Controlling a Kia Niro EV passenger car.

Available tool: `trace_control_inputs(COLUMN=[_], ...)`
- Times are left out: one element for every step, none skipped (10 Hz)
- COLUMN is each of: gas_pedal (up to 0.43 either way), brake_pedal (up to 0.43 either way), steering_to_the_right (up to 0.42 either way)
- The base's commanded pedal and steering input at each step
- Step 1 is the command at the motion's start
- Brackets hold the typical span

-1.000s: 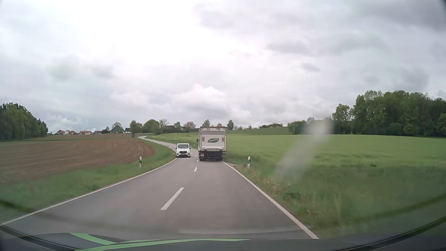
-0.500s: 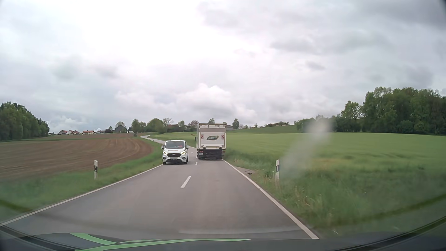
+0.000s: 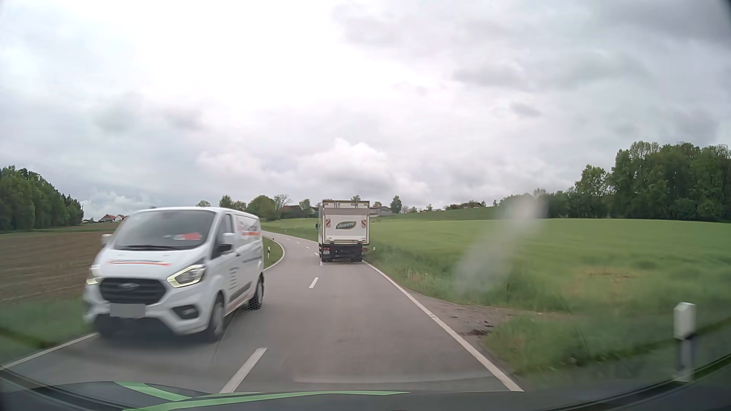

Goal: Follow the waypoints while adhering to traffic rules and regulations

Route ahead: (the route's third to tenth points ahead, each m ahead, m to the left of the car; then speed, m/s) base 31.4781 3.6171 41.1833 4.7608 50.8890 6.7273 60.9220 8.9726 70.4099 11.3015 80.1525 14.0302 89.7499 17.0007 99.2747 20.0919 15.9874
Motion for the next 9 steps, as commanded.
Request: trace_control_inputs(gas_pedal=[0.067, 0.067, 0.067, 0.067, 0.067, 0.067, 0.067, 0.067, 0.067], brake_pedal=[0.000, 0.000, 0.000, 0.000, 0.000, 0.000, 0.000, 0.000, 0.000], steering_to_the_right=[-0.016, -0.016, -0.016, -0.016, -0.016, -0.016, -0.016, -0.018, -0.019])
